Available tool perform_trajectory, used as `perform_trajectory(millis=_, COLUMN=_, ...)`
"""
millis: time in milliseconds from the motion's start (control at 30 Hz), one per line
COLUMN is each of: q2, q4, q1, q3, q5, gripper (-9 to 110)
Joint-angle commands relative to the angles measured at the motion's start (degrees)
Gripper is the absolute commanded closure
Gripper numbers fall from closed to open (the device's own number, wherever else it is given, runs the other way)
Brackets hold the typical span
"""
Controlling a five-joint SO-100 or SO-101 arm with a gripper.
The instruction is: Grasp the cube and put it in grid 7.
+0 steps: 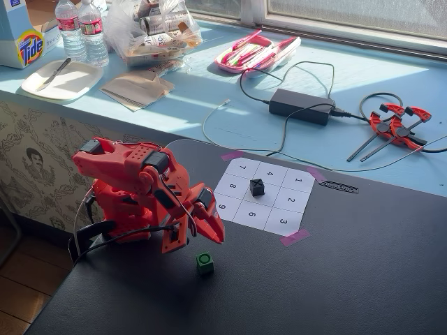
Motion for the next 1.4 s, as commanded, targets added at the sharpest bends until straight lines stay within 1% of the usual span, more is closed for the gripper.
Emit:
perform_trajectory(millis=0, q2=0.53, q4=-1.05, q1=-0.70, q3=3.96, q5=-0.88, gripper=101)
perform_trajectory(millis=1367, q2=0.53, q4=-1.05, q1=-0.09, q3=3.96, q5=-0.26, gripper=101)
